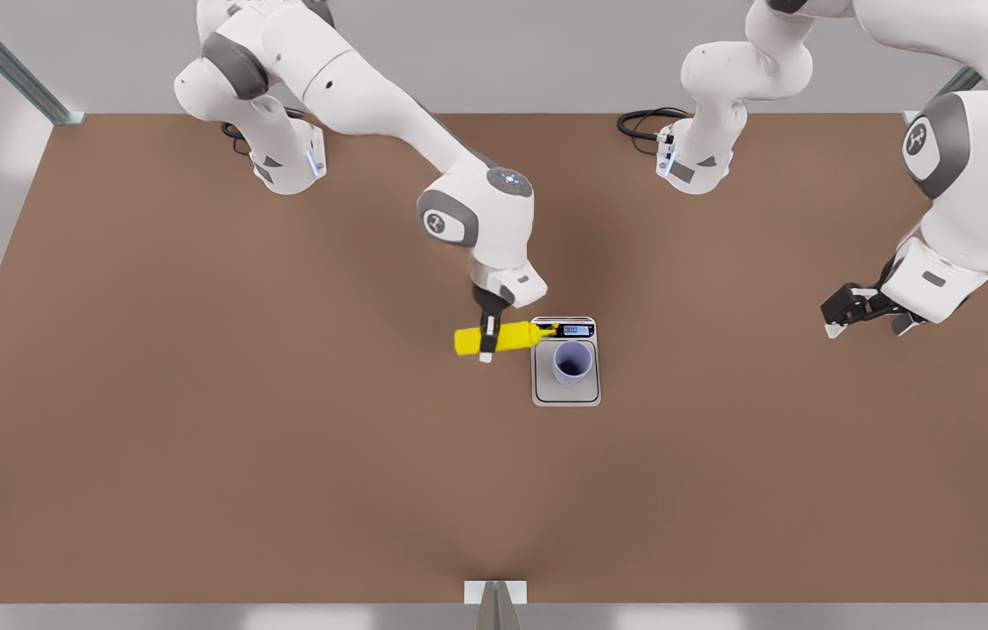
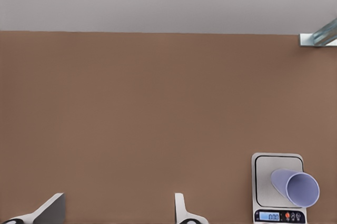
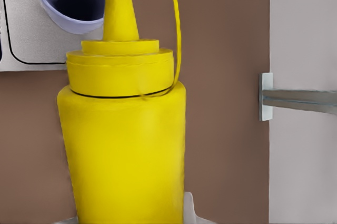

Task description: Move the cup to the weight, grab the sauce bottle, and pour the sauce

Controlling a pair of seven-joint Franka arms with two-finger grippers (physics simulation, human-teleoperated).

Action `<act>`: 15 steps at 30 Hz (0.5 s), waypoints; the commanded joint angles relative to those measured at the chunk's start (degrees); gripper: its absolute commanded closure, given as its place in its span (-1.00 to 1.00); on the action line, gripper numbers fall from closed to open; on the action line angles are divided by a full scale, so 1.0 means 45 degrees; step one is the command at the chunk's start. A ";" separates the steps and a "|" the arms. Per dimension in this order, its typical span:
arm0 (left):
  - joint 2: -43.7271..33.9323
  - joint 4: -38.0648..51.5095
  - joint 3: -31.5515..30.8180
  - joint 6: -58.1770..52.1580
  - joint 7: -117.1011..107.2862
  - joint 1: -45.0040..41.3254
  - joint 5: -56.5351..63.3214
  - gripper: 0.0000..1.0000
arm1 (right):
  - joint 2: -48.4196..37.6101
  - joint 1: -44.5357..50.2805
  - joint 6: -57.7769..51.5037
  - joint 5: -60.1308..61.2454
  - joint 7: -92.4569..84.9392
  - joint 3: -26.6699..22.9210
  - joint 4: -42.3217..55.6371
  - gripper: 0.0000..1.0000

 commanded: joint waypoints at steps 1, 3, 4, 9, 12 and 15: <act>0.0003 0.0000 0.0000 0.0001 0.0000 -0.0003 0.0000 -1.00 | 0.0101 0.0054 -0.0052 -0.0303 0.0011 -0.0001 0.0076 -0.10; 0.0003 0.0000 0.0000 0.0001 0.0000 0.0016 0.0000 -1.00 | 0.0238 0.0210 -0.0559 -0.1397 -0.0106 -0.0001 0.0349 -0.10; 0.0003 0.0000 0.0000 0.0000 0.0000 -0.0003 0.0000 -1.00 | 0.0648 0.0503 -0.1438 -0.2041 -0.0106 -0.0001 0.0973 -0.10; 0.0003 0.0000 0.0000 0.0001 0.0000 -0.0003 0.0020 -1.00 | 0.1564 0.0913 -0.2552 -0.3624 -0.0165 -0.0001 0.1910 -0.10; -0.0017 0.0000 0.0000 -0.0019 0.0000 -0.0003 0.0000 -1.00 | 0.2444 0.1089 -0.2630 -0.4093 -0.0165 -0.0060 0.2946 -0.10; -0.0017 0.0039 0.0019 0.0001 0.0020 0.0016 0.0020 -1.00 | 0.2952 0.1245 -0.2826 -0.5088 -0.0145 -0.0080 0.3317 -0.10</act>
